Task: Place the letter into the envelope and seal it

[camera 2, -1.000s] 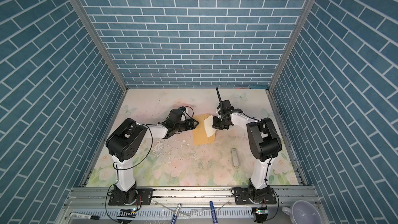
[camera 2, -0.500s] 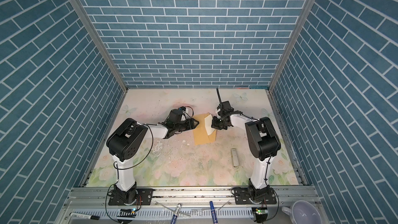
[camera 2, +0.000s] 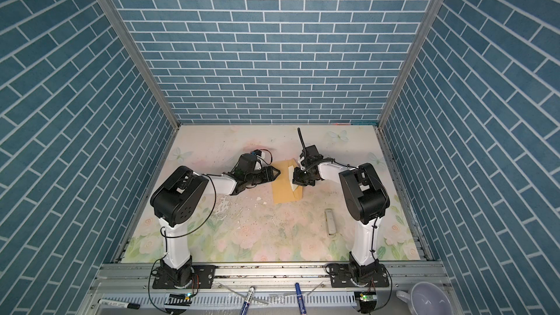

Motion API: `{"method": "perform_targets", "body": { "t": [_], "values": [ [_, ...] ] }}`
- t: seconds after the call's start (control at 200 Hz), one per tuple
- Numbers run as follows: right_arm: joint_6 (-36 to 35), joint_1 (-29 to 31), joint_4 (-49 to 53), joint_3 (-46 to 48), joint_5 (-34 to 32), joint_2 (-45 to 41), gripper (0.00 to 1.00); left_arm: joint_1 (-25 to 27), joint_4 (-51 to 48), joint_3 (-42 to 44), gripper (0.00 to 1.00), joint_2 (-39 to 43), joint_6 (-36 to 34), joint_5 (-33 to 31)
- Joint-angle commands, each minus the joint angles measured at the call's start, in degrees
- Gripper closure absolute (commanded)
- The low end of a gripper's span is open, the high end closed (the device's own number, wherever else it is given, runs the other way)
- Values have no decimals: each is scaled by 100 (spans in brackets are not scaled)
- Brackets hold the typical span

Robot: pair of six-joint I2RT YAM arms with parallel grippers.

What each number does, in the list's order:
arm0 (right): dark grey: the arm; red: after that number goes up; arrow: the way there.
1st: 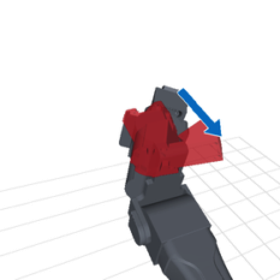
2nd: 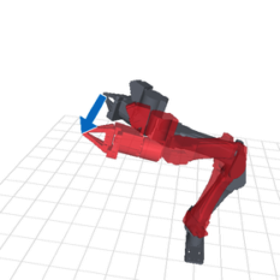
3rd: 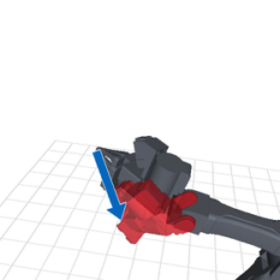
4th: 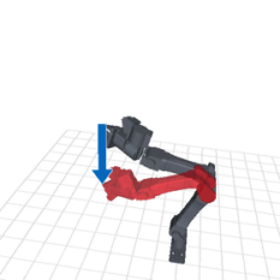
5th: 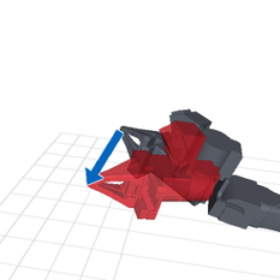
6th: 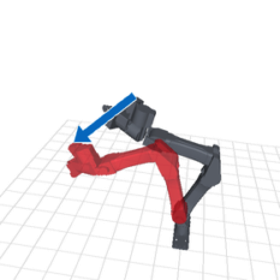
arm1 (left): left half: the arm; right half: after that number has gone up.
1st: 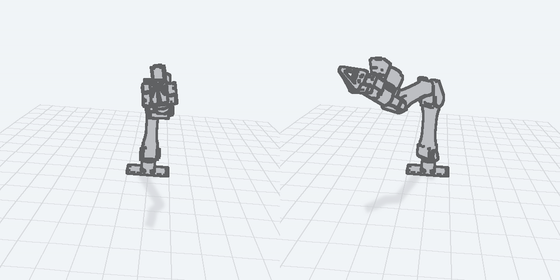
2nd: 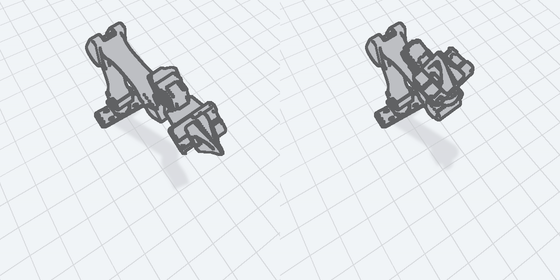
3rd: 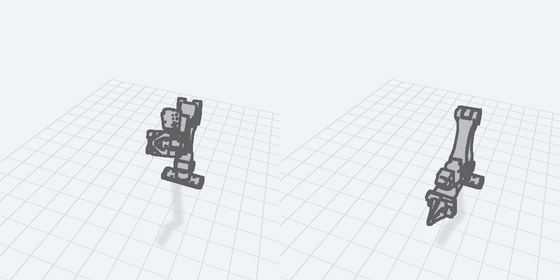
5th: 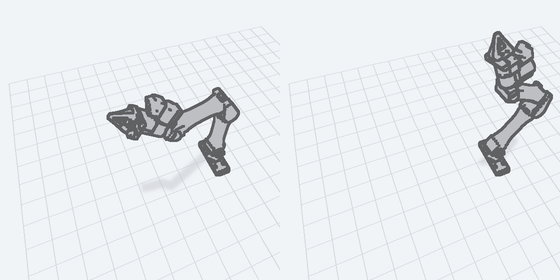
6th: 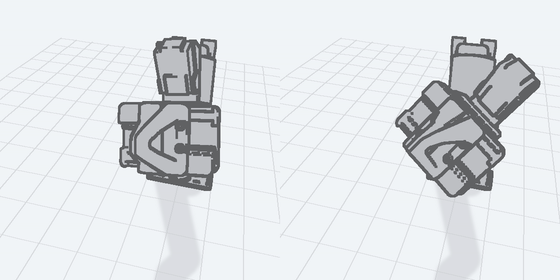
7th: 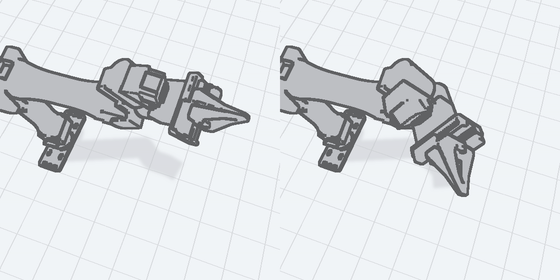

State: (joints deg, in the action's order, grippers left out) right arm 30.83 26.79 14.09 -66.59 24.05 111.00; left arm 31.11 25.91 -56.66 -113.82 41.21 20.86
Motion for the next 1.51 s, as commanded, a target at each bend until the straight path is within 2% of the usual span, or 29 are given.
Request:
{"method": "perform_targets", "body": {
  "t": [0.0, 0.205, 0.33, 0.645, 1.13, 1.225, 1.37, 1.5],
  "values": [
    [125, 64, 175, -94, 2, 58, 100, 32, -320, 28, 33, -185, 27, 34],
    [-174, 64, 1051, -486, -557, -201, 71, 34, -421, 50, 33, -78, -32, -34],
    [-381, 71, 1709, -798, -898, -371, 57, 34, -456, 60, 33, -35, -51, -58],
    [-751, 101, 2630, -1316, -1360, -388, 38, 35, -559, 70, 33, 214, -45, -47],
    [-701, 99, 2266, -1279, -1267, 13, 39, 298, -738, 138, 34, 361, 78, -12],
    [-676, 99, 2191, -1244, -1247, 61, 42, 321, -693, 162, 42, 330, 129, 23],
    [-631, 99, 2116, -1225, -1151, 161, 47, 377, -666, 157, 44, 252, 189, 55],
    [-596, 99, 2081, -1215, -1063, 228, 55, 413, -615, 148, 53, 197, 242, 80]
  ]
}}
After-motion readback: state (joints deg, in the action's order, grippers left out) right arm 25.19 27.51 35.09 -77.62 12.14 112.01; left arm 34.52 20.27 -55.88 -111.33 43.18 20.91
